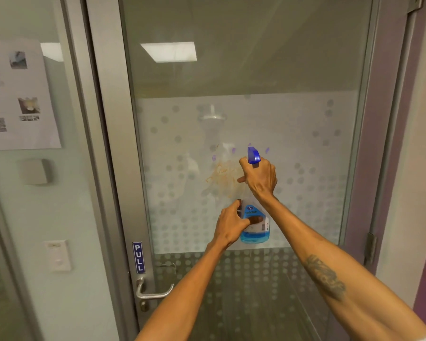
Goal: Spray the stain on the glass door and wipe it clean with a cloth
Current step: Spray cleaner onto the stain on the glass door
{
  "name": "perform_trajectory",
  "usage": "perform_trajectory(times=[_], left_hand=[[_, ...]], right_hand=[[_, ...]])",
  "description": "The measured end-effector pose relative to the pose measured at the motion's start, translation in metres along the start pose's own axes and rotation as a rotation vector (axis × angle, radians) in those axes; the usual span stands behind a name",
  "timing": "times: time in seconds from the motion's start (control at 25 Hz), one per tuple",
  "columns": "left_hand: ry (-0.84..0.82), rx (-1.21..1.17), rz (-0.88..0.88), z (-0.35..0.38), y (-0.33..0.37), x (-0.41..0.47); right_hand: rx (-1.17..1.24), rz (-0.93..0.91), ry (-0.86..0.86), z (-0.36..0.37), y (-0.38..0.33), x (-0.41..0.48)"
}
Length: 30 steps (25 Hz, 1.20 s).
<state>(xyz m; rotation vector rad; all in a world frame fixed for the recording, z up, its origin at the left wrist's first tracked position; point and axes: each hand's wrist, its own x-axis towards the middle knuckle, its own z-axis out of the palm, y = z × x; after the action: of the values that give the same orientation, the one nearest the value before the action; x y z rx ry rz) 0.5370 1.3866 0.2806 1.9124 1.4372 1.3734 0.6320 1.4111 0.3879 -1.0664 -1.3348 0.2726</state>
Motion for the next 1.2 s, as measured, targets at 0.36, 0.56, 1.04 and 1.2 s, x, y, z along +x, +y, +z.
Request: perform_trajectory(times=[0.36, 0.56, 1.04, 1.2], left_hand=[[0.031, -0.001, -0.073, -0.038, -0.019, -0.013], [0.034, -0.041, -0.134, -0.051, -0.029, -0.026], [-0.032, 0.036, -0.181, -0.073, -0.058, -0.044], [-0.042, 0.042, -0.178, -0.074, -0.051, -0.051]], right_hand=[[0.070, -0.016, -0.087, 0.037, -0.013, -0.021], [-0.034, -0.016, -0.097, 0.062, -0.020, -0.034], [0.062, -0.001, -0.050, 0.083, -0.013, -0.073], [0.017, 0.018, -0.017, 0.082, -0.019, -0.073]])
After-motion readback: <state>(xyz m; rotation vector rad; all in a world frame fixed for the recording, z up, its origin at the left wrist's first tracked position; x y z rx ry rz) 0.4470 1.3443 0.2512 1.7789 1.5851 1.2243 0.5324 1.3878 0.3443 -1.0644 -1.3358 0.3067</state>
